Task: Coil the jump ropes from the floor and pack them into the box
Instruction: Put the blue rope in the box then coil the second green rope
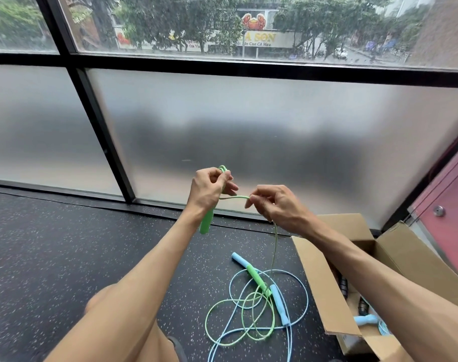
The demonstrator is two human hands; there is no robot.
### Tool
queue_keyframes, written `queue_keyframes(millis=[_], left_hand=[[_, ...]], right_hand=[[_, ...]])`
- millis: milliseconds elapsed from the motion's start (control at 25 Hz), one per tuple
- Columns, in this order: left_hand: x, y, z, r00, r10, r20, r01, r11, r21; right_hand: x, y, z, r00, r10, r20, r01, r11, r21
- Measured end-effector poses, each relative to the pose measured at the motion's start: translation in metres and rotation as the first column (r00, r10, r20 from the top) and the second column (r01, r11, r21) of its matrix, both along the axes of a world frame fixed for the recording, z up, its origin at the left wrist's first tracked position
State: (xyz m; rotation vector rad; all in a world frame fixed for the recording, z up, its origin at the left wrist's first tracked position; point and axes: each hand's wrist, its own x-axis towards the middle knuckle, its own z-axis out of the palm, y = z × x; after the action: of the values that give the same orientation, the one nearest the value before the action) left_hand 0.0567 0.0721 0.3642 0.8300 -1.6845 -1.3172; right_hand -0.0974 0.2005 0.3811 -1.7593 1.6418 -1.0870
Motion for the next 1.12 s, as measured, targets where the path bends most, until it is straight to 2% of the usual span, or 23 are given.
queue_keyframes(millis=[120, 240, 360, 520, 680, 840, 1000, 1120], left_hand=[[-0.003, 0.012, 0.002, 0.973, -0.221, 0.067, 0.214, 0.972, 0.094], [-0.004, 0.020, 0.004, 0.906, -0.407, 0.115, 0.385, 0.906, 0.175], [-0.005, 0.025, 0.007, 0.857, -0.515, -0.008, 0.494, 0.818, 0.295], [-0.004, 0.025, 0.016, 0.840, -0.503, -0.203, 0.541, 0.746, 0.389], [-0.003, 0.026, 0.020, 0.817, -0.418, -0.397, 0.566, 0.714, 0.413], [-0.004, 0.019, 0.021, 0.806, -0.194, -0.560, 0.468, 0.787, 0.401], [-0.001, 0.008, 0.019, 0.799, 0.028, -0.601, 0.266, 0.880, 0.394], [0.002, 0.001, 0.015, 0.804, 0.151, -0.576, 0.086, 0.928, 0.364]], right_hand=[[-0.008, -0.004, 0.006, 0.995, -0.076, 0.063, 0.083, 0.990, -0.112], [-0.017, -0.008, 0.005, 0.983, -0.156, 0.101, 0.170, 0.973, -0.153], [-0.025, -0.010, 0.001, 0.963, -0.233, 0.132, 0.251, 0.957, -0.144], [-0.028, -0.011, -0.004, 0.939, -0.309, 0.153, 0.324, 0.942, -0.085], [-0.016, -0.008, -0.011, 0.903, -0.293, 0.313, 0.258, 0.955, 0.149], [-0.009, -0.003, -0.023, 0.906, -0.243, 0.347, 0.105, 0.923, 0.370], [-0.006, 0.005, -0.028, 0.935, -0.159, 0.317, -0.030, 0.855, 0.518], [-0.003, 0.007, -0.028, 0.952, -0.113, 0.284, -0.056, 0.848, 0.527]])
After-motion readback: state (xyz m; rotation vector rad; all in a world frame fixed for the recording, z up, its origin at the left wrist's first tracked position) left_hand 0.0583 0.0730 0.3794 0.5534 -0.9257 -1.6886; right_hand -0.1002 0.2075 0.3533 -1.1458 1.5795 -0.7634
